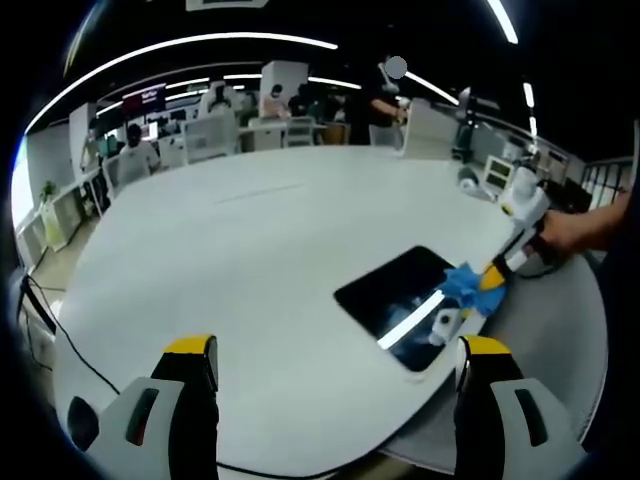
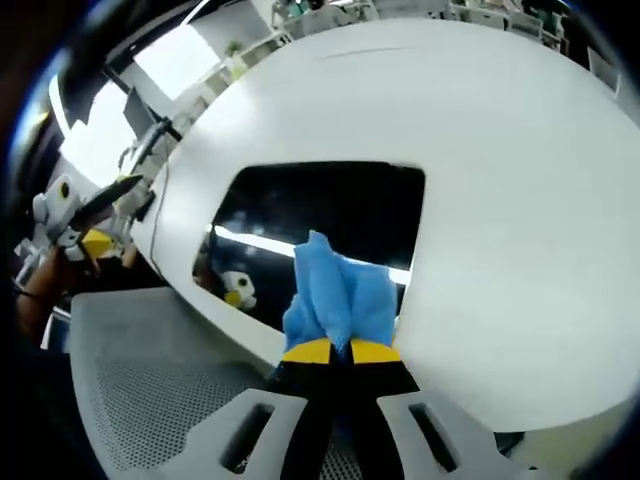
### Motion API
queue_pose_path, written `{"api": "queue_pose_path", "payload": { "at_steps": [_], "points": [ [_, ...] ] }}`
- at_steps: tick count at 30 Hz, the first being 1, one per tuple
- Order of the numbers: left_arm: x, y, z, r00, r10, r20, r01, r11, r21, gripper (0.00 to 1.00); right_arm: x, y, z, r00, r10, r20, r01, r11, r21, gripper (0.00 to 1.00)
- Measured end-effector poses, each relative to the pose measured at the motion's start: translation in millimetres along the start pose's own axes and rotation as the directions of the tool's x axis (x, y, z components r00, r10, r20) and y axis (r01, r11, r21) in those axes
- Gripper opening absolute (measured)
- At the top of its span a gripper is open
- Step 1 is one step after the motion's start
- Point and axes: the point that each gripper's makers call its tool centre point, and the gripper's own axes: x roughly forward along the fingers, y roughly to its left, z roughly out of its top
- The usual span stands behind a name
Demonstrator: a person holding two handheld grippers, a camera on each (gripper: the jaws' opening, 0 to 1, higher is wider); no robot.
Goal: Wipe the mirror surface with the cleaning cloth until all visible marks leave the cleaned area.
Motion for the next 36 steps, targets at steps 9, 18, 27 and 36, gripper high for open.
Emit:
{"api": "queue_pose_path", "payload": {
  "at_steps": [9,18,27,36],
  "points": [
    [0.2,1.7,-4.1,1.0,0.005,-0.001,-0.005,1.0,-0.017,1.0,3.2,-2.9,8.0,1.0,-0.001,0.007,0.001,0.999,0.043,0.0],
    [-1.8,5.7,-11.3,1.0,0.011,-0.004,-0.011,0.999,-0.034,1.0,14.9,-19.8,50.5,0.999,-0.031,0.017,0.03,0.998,0.062,0.0],
    [-6.4,5.3,-16.4,1.0,0.023,-0.006,-0.023,0.999,-0.049,1.0,26.9,-41.0,99.6,0.998,-0.063,0.014,0.062,0.997,0.041,0.0],
    [-11.5,9.4,-16.3,0.999,0.041,-0.007,-0.041,0.998,-0.054,1.0,33.2,-48.8,121.1,0.994,-0.106,0.034,0.105,0.994,0.009,0.0]
  ]
}}
